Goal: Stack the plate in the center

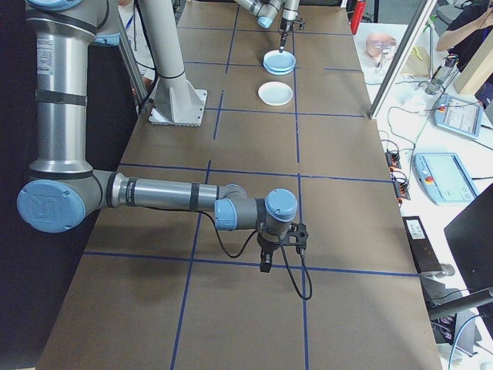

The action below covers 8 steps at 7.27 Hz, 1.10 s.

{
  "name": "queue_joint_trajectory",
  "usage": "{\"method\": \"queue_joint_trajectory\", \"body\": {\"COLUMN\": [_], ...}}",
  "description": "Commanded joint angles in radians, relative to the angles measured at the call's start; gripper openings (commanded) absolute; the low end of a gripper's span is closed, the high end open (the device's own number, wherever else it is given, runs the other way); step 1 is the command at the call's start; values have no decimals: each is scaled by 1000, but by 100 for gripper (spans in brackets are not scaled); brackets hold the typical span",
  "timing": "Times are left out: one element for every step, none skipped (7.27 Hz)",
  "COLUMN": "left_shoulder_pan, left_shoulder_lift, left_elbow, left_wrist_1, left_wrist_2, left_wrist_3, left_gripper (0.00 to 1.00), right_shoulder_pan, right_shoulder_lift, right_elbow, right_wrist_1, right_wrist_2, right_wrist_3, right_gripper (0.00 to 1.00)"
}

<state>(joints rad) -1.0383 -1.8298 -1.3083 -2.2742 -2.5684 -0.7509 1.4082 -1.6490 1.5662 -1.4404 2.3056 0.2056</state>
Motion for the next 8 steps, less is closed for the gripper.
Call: {"method": "queue_joint_trajectory", "body": {"left_shoulder_pan": [4, 4, 4, 4, 4, 3, 3, 4], "left_shoulder_lift": [3, 4, 4, 6, 6, 6, 6, 0], "left_elbow": [-2, -2, -3, -3, -2, -3, -15, -31], "left_wrist_1": [4, 5, 7, 5, 5, 5, 4, -1], "left_wrist_2": [14, 14, 13, 13, 13, 13, 13, 11], "left_wrist_3": [4, 5, 4, 1, -1, -1, -4, -13], "left_gripper": [0, 0, 22, 94, 99, 99, 99, 99], "right_shoulder_pan": [0, 0, 0, 0, 0, 0, 0, 0], "right_shoulder_lift": [0, 0, 0, 0, 0, 0, 0, 0], "right_elbow": [0, 0, 0, 0, 0, 0, 0, 0], "right_wrist_1": [0, 0, 0, 0, 0, 0, 0, 0], "right_wrist_2": [0, 0, 0, 0, 0, 0, 0, 0], "right_wrist_3": [0, 0, 0, 0, 0, 0, 0, 0], "right_gripper": [100, 100, 100, 100, 100, 100, 100, 100]}}
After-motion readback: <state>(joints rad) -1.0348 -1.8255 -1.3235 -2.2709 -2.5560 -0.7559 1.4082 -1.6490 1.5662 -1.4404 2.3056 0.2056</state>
